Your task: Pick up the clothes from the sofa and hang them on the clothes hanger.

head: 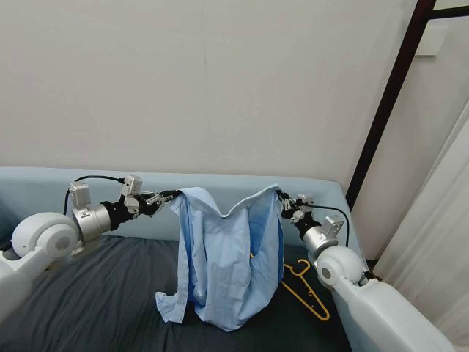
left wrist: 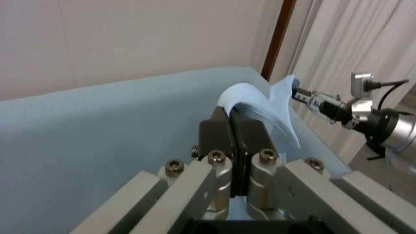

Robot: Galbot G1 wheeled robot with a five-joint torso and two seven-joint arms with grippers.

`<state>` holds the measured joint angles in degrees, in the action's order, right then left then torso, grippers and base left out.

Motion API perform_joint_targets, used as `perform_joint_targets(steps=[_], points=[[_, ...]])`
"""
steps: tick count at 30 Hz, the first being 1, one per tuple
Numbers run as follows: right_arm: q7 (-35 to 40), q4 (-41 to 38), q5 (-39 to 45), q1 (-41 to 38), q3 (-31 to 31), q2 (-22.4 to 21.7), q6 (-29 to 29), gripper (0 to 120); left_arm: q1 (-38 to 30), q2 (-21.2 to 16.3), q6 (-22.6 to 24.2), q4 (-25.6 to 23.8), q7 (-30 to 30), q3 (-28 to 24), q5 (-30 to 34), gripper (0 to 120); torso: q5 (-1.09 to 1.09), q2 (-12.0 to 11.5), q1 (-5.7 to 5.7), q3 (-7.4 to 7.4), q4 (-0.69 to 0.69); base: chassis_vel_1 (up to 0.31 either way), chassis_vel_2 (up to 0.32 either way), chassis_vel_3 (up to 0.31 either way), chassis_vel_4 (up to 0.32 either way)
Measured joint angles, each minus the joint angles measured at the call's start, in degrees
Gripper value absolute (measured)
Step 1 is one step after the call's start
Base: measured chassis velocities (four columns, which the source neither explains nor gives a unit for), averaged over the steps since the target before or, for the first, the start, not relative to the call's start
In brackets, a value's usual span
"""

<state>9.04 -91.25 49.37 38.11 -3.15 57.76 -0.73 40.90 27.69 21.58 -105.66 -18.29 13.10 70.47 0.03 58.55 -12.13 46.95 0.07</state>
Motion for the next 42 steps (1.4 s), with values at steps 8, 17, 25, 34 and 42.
perform_joint_targets(steps=[8,17,25,34,42], points=[[1.39,10.62,1.56,0.57,-0.40,1.38,-3.87,47,-0.54,0.68,1.43,1.53,1.72,-0.10,-2.06,0,0.00,0.00,0.00,0.01,0.00,0.000,0.000,0.000,0.000],[-4.82,12.91,-4.43,4.40,1.48,0.59,-14.22,75,-1.13,0.10,1.84,2.33,3.31,-0.35,-3.20,0,0.00,0.00,0.00,0.00,0.00,0.000,0.000,0.000,0.000],[-8.51,27.01,-13.79,0.70,3.16,4.43,-20.88,100,-1.16,-1.16,1.73,1.00,3.82,-0.16,-2.94,0,0.01,0.00,0.00,0.00,-0.02,0.000,0.000,0.000,0.000],[-8.67,37.60,-19.84,-1.54,5.04,8.08,-21.96,100,-0.61,-0.40,1.48,0.48,4.72,0.21,-3.63,0,0.00,0.00,0.00,0.00,0.00,0.000,0.000,0.000,0.000],[-11.84,41.78,-24.46,-1.45,6.43,8.68,-21.04,82,-0.73,0.87,1.38,0.75,4.92,-0.23,-4.89,0,0.00,0.00,0.00,0.01,0.00,0.000,0.000,0.000,0.000]])
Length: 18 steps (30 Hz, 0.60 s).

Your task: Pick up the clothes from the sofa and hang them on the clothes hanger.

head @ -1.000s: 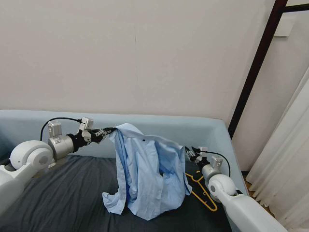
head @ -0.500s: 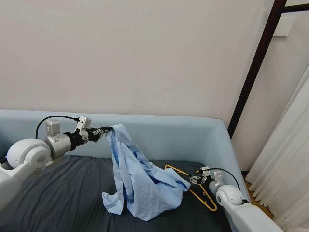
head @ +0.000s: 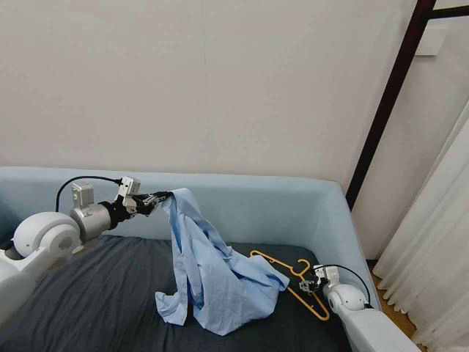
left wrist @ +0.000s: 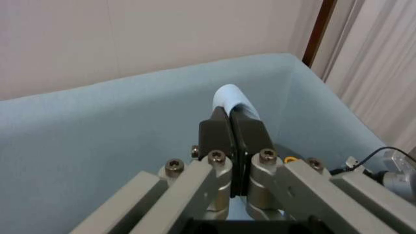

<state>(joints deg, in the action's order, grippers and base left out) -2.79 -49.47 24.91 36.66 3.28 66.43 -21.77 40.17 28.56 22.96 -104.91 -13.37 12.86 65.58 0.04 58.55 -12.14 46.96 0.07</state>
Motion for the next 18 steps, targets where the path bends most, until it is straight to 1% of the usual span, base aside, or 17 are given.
perform_joint_targets(steps=[4,5,9,10,11,12,14,15,18], points=[[-1.31,1.45,-1.55,0.08,0.21,0.50,1.67,64,-0.17,0.33,-0.06,0.10,0.06,-0.11,-0.15,0,0.00,0.00,0.00,0.00,0.00,0.000,0.000,0.000,0.000],[-1.31,1.45,-1.55,0.08,0.21,0.50,1.67,64,-0.17,0.33,-0.06,0.10,0.06,-0.11,-0.15,0,0.00,0.00,0.00,0.00,0.00,0.000,0.000,0.000,0.000],[-1.52,2.29,-3.04,0.06,0.19,1.51,2.58,47,-0.17,0.51,-0.14,0.33,0.07,-0.11,-0.39,0,0.00,0.00,0.00,0.00,-0.01,0.000,0.000,0.000,0.000],[-1.52,2.53,-3.84,0.04,0.11,1.85,2.62,41,-0.17,0.57,-0.17,0.38,0.07,-0.10,-0.45,0,0.01,0.00,0.00,-0.01,0.00,0.000,0.000,0.000,0.000],[-1.52,2.53,-3.84,0.04,0.11,1.85,2.62,41,-0.17,0.57,-0.17,0.38,0.07,-0.10,-0.45,0,0.01,0.00,0.00,-0.01,0.00,0.000,0.000,0.000,0.000],[-1.50,2.67,-4.28,0.01,0.06,2.06,2.56,38,-0.17,0.62,-0.21,0.45,0.07,-0.10,-0.50,0,0.00,0.00,0.00,-0.01,0.00,0.000,0.000,0.000,0.000],[-0.98,2.75,-4.98,-0.02,-0.10,2.55,1.85,26,-0.17,0.72,-0.36,0.73,0.02,-0.10,-0.66,0,0.00,0.00,0.00,-0.01,-0.01,0.000,0.000,0.000,0.000],[-0.98,2.75,-4.98,-0.02,-0.10,2.55,1.85,26,-0.17,0.72,-0.36,0.73,0.02,-0.10,-0.66,0,0.00,0.00,0.00,-0.01,-0.01,0.000,0.000,0.000,0.000],[-0.52,2.61,-5.16,-0.05,-0.24,2.72,1.00,15,-0.34,0.99,-0.78,1.30,-0.17,-0.16,-1.26,0,-0.01,0.00,0.00,0.00,-0.03,0.000,0.000,0.000,0.000]])
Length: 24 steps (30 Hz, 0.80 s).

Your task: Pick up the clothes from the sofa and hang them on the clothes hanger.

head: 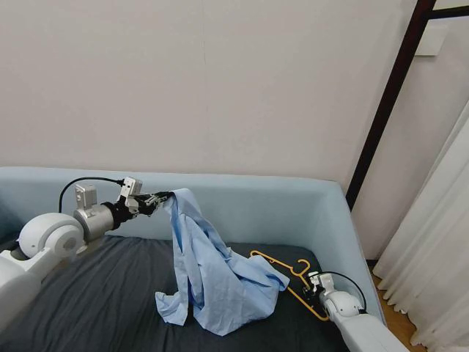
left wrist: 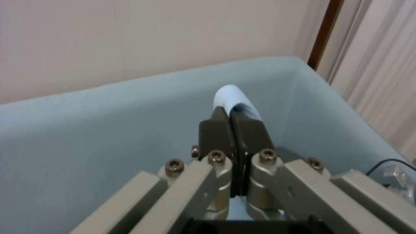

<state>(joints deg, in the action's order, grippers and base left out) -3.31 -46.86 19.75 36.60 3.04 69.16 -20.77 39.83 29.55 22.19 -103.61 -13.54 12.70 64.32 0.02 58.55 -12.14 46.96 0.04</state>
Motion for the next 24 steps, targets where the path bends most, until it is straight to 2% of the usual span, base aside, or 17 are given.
perform_joint_targets(steps=[1,3,8,15,24], points=[[0.15,-0.07,0.24,-0.04,-0.01,0.00,-0.33,9,-0.05,0.23,-0.08,0.19,-0.03,-0.09,-0.21,0,0.00,0.00,0.00,0.00,0.00,0.000,0.000,0.000,0.000],[0.49,-0.08,0.55,-0.07,0.01,0.00,-0.32,5,-0.07,0.46,-0.13,0.25,-0.08,-0.18,-0.31,0,0.01,0.00,0.00,0.00,0.01,0.000,0.000,0.000,0.000],[2.68,-0.58,1.94,-0.03,0.09,-0.25,1.14,5,-0.32,0.75,-0.19,0.39,-0.27,-0.47,-0.42,0,0.00,0.00,0.00,0.01,0.04,0.000,0.000,0.000,0.000],[7.41,-9.80,8.48,0.21,0.11,-3.92,4.71,5,-0.99,1.35,-0.28,0.92,-0.50,-1.07,-0.64,0,0.02,0.00,0.00,0.00,0.03,0.000,0.000,0.000,0.000],[7.48,-21.70,11.69,4.25,1.36,-7.45,9.96,5,-0.47,1.17,-0.33,0.00,-0.55,-0.66,-0.92,0,0.01,0.00,0.00,0.00,0.02,0.000,0.000,0.000,0.000]])
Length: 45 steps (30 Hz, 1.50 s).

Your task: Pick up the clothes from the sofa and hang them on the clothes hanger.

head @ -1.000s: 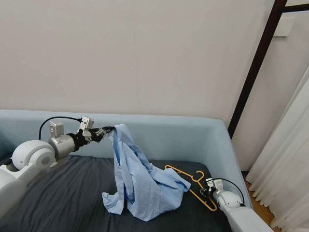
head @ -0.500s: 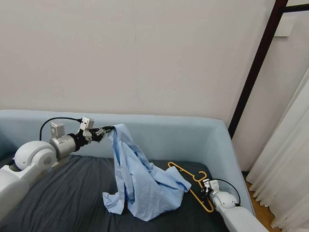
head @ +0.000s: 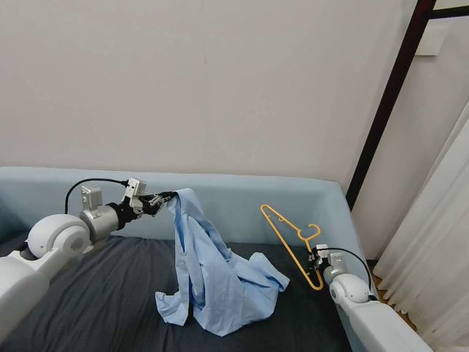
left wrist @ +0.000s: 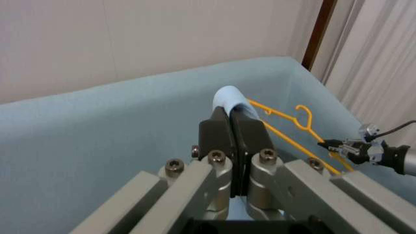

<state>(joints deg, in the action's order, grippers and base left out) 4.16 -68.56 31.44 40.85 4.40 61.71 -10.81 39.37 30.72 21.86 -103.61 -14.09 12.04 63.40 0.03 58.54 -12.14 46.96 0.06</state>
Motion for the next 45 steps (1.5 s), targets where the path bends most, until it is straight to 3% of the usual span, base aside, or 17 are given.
perform_joint_targets(steps=[5,8,12,17,25,34,45], points=[[-1.45,-10.55,1.45,6.59,0.21,-2.73,4.39,5,-0.28,-1.09,-0.09,-0.26,0.08,0.20,0.66,0,0.00,0.00,0.00,0.00,0.01,0.000,0.000,0.000,0.000],[-1.40,-16.00,-2.06,10.14,-0.10,-3.47,9.16,5,-0.33,-1.14,-0.08,-0.53,0.09,0.19,1.06,0,0.00,0.01,0.00,0.00,0.02,0.000,0.000,0.000,0.000],[1.84,-22.55,-23.62,15.96,0.34,-4.18,19.42,5,-0.16,-0.32,-0.01,-0.80,0.76,-0.02,1.22,0,0.01,0.01,0.00,-0.01,0.00,0.000,0.000,0.000,0.000],[8.49,-27.00,-34.69,20.00,0.41,-4.71,22.64,5,-0.21,0.70,0.18,-0.51,0.94,-0.24,1.30,0,0.01,0.00,0.00,-0.01,0.02,0.000,0.000,0.000,0.000],[13.00,-33.06,-43.20,21.98,0.38,-3.03,23.41,5,-1.09,1.07,0.21,0.53,1.01,-0.51,2.65,0,0.00,0.01,0.00,-0.01,0.00,0.000,0.000,0.000,0.000],[11.86,-31.45,-55.79,19.23,-1.51,-2.09,25.37,5,-2.64,2.53,0.22,1.74,2.30,-1.17,4.85,0,0.00,0.00,0.00,0.00,0.01,0.000,0.000,0.000,0.000],[13.59,-30.57,-61.05,17.54,-3.39,-4.77,19.16,5,-2.30,3.37,0.27,2.32,2.53,-0.81,4.85,0,0.00,0.00,0.00,0.00,0.01,0.000,0.000,0.000,0.000]])
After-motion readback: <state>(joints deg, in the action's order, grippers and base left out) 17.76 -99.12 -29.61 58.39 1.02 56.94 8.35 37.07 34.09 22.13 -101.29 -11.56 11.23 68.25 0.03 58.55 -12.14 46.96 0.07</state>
